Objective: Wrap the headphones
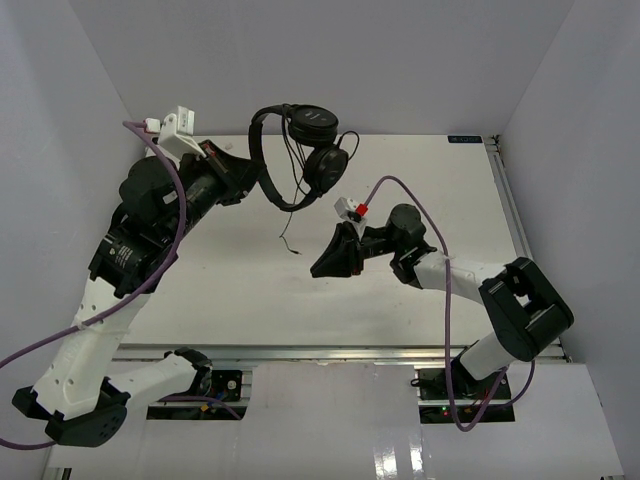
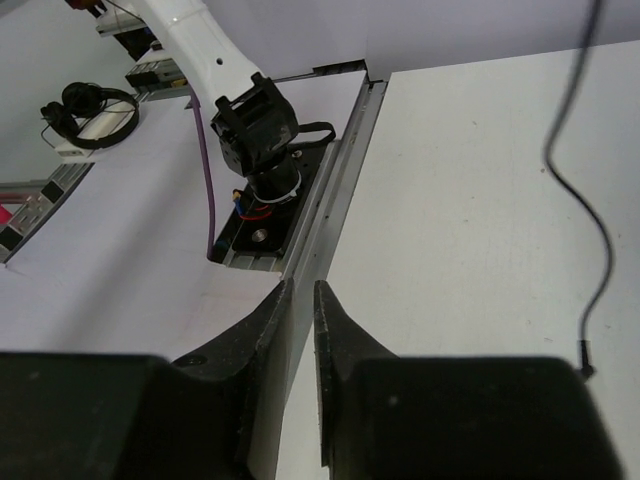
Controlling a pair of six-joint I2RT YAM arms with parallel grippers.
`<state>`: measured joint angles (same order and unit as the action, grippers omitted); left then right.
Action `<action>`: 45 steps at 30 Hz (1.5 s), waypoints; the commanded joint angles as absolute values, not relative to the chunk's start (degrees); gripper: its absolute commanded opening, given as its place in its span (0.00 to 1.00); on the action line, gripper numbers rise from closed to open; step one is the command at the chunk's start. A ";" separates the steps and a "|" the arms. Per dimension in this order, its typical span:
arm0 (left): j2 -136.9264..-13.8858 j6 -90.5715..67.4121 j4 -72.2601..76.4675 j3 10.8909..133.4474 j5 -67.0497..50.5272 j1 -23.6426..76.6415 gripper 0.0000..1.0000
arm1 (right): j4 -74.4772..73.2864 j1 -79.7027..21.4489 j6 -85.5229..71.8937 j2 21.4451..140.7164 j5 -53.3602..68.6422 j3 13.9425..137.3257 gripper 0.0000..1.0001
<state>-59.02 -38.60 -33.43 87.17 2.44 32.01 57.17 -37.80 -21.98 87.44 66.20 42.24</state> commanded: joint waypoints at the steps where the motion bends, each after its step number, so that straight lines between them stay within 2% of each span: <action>1: -59.15 -40.17 -32.77 90.16 3.80 32.08 0.00 | 57.37 -38.50 -18.80 84.11 64.45 42.28 0.36; 3: -59.12 -40.08 -33.19 90.44 3.78 32.08 0.00 | 51.28 -38.41 -12.55 83.38 61.40 43.10 0.56; 7: -59.18 -40.17 -33.66 90.88 3.29 32.08 0.00 | 37.68 -38.31 0.25 82.38 50.02 46.27 0.86; 10: -59.57 -40.33 -33.90 91.12 2.91 32.08 0.00 | 36.42 -37.99 8.28 82.85 44.15 47.43 0.94; 18: -60.38 -40.33 -34.44 92.62 2.40 32.08 0.00 | 41.84 -37.62 1.00 86.61 36.22 49.25 0.97; 23: -60.82 -40.64 -34.51 92.58 1.82 32.08 0.00 | 50.23 -38.05 -7.90 90.32 43.24 50.48 0.95; 30: -60.64 -41.06 -34.54 93.00 1.46 32.08 0.00 | 62.46 -40.49 -9.54 92.64 58.68 49.16 0.87; 32: -60.64 -41.21 -34.61 93.08 1.25 32.08 0.00 | 66.10 -41.00 -11.14 93.44 61.88 48.94 0.82; 40: -60.38 -41.57 -34.63 92.99 0.88 32.08 0.00 | 68.83 -41.66 -15.30 94.39 61.70 51.59 0.63; 45: -60.01 -41.65 -34.73 93.09 0.79 32.08 0.00 | 76.41 -43.78 -23.49 94.38 64.89 52.99 0.61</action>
<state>-61.43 -40.35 -36.05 90.70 1.89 32.01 66.83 -41.81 -17.04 94.59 61.59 50.15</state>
